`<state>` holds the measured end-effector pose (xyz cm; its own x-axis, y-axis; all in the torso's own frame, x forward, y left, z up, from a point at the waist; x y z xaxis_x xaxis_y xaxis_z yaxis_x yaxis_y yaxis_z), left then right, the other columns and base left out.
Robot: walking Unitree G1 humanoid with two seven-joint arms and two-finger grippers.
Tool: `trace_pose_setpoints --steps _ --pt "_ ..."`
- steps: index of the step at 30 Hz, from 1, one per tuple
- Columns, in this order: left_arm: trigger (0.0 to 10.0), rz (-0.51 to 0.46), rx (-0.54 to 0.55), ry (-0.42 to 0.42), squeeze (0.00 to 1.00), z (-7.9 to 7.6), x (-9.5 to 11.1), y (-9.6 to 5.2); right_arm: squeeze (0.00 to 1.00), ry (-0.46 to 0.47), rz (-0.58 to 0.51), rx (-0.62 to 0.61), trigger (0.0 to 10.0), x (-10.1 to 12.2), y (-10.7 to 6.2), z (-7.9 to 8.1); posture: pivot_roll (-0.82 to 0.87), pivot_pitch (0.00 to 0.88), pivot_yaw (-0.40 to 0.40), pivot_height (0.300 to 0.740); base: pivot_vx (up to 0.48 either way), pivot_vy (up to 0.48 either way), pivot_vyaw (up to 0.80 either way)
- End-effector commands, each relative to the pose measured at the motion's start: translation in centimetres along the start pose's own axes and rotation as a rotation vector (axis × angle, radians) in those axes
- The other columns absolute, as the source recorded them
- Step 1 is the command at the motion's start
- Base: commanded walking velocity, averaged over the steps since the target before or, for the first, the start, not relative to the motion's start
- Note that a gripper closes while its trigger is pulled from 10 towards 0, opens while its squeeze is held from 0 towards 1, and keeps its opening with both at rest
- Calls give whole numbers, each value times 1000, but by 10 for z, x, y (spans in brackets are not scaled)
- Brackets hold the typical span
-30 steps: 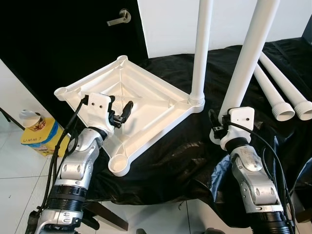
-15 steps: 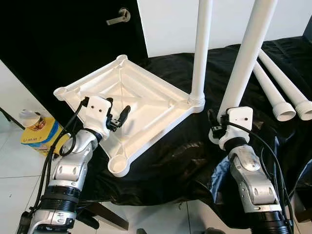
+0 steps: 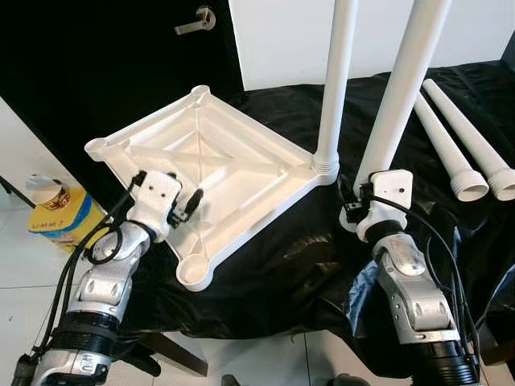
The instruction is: Building children table
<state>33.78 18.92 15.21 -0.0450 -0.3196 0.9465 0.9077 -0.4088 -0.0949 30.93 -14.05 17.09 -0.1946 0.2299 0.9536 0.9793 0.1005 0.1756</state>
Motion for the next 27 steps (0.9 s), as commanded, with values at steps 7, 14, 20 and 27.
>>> trace_pose_setpoints --steps 7,14,20,27 --pt "10000 128 35 124 0 8 -17 0 0 12 -5 12 10000 2 0 5 -94 83 97 740 0 0 0" --pt "10000 215 -95 225 0 -12 -31 3 0 14 -1 -2 10000 2 0 2 -89 96 96 740 0 0 0" --pt "10000 272 -268 197 0 -49 -36 11 0 16 -3 -13 10000 3 3 0 -82 101 96 740 0 0 0" --pt "10000 283 -344 156 0 -75 -35 17 0 19 -5 -21 10000 3 4 0 -79 104 96 740 0 0 0"
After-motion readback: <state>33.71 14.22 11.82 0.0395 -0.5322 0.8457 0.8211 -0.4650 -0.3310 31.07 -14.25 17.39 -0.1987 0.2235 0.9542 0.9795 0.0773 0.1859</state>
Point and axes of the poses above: a point about 5 cm out from each wrist's last joint towards the gripper, its own y axis pointing out of the wrist towards the gripper, its own x axis along the axis of the wrist's last joint, z = x × y, the point moved 2 cm from there along y, pointing out of the wrist towards the gripper, and after that the axes turned 10 degrees about -y, right-handed, at the moved point
